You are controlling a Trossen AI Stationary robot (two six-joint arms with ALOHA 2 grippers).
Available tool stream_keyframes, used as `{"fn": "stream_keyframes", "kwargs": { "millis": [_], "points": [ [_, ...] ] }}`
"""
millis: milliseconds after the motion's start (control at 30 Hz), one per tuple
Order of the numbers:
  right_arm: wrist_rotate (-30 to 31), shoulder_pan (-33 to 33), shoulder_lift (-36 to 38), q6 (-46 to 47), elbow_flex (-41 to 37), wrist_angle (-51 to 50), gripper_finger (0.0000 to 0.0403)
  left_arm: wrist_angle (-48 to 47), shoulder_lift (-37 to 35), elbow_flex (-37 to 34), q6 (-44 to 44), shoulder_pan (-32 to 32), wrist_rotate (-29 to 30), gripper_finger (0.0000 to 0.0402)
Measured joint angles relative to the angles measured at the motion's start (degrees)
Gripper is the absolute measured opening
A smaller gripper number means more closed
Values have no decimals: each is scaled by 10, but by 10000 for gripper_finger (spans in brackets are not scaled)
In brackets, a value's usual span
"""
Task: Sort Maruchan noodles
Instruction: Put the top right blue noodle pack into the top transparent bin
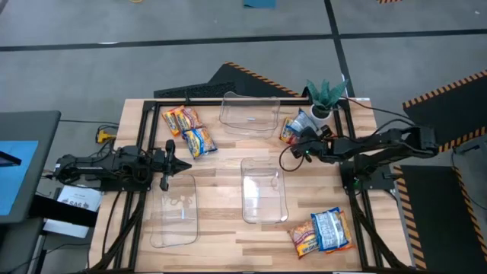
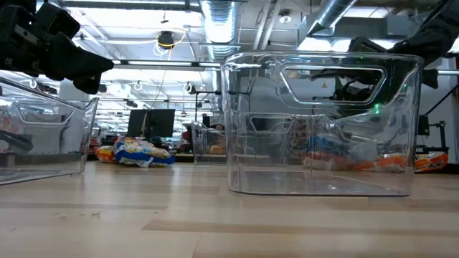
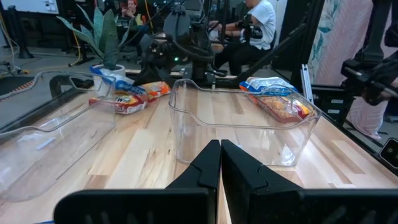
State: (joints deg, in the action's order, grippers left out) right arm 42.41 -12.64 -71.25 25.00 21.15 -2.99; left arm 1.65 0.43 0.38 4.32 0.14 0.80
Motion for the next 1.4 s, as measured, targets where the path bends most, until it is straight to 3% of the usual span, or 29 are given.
{"fn": "stream_keyframes", "kwargs": {
  "millis": [233,533,700,933,1067,1233,1400],
  "points": [
    [-12,57,48,-15,72,-73,7,0,0,0,0,0,0,0],
    [28,113,85,-84,178,-122,7,0,0,0,0,0,0,0],
    [23,110,62,-177,207,-9,7,0,0,0,0,0,0,0],
    [-60,42,-36,-254,208,197,7,0,0,0,0,0,0,0],
    [-106,-11,-100,-260,208,279,7,0,0,0,0,0,0,0],
    [-111,-51,-156,-235,208,318,9,0,0,0,0,0,0,0],
    [-112,-63,-173,-189,208,314,64,0,0,0,0,0,0,0]
  ]
}}
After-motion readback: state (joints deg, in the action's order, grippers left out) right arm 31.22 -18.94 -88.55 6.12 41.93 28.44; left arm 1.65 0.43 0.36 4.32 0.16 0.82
